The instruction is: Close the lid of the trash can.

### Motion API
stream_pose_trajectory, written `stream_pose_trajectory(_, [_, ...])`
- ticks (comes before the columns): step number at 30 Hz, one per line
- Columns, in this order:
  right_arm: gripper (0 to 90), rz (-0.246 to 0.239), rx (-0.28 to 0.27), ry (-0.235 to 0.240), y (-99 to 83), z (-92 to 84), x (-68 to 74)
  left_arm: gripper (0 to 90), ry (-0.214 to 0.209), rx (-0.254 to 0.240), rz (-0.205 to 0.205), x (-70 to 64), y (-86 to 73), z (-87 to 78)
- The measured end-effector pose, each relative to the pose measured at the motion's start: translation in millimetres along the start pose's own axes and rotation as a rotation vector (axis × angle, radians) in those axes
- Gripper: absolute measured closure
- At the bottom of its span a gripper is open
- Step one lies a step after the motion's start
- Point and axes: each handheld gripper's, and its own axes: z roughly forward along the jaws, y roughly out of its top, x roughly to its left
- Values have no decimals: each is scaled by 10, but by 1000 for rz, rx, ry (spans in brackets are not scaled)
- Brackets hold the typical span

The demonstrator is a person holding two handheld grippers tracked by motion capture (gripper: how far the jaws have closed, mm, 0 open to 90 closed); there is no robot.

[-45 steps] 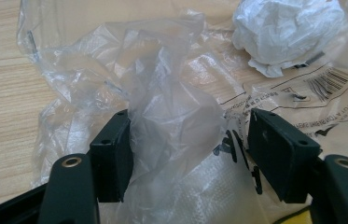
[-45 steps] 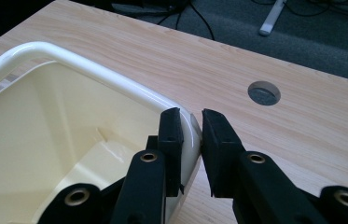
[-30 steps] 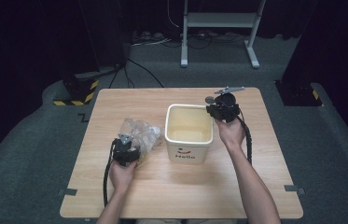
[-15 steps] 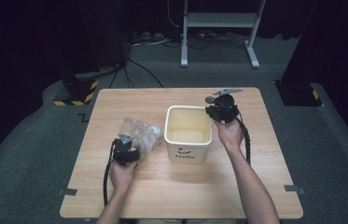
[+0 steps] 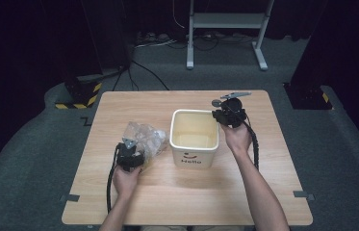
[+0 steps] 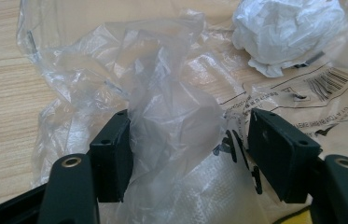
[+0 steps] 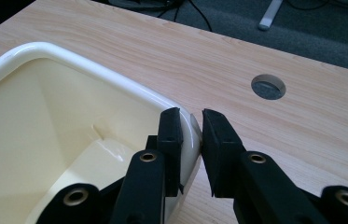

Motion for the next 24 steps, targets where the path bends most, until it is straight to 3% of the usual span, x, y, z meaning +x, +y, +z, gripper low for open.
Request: stream_pose_trajectory(24, [772, -6, -1, 3, -5, 9, -6, 346, 0, 0, -2, -2, -1, 0])
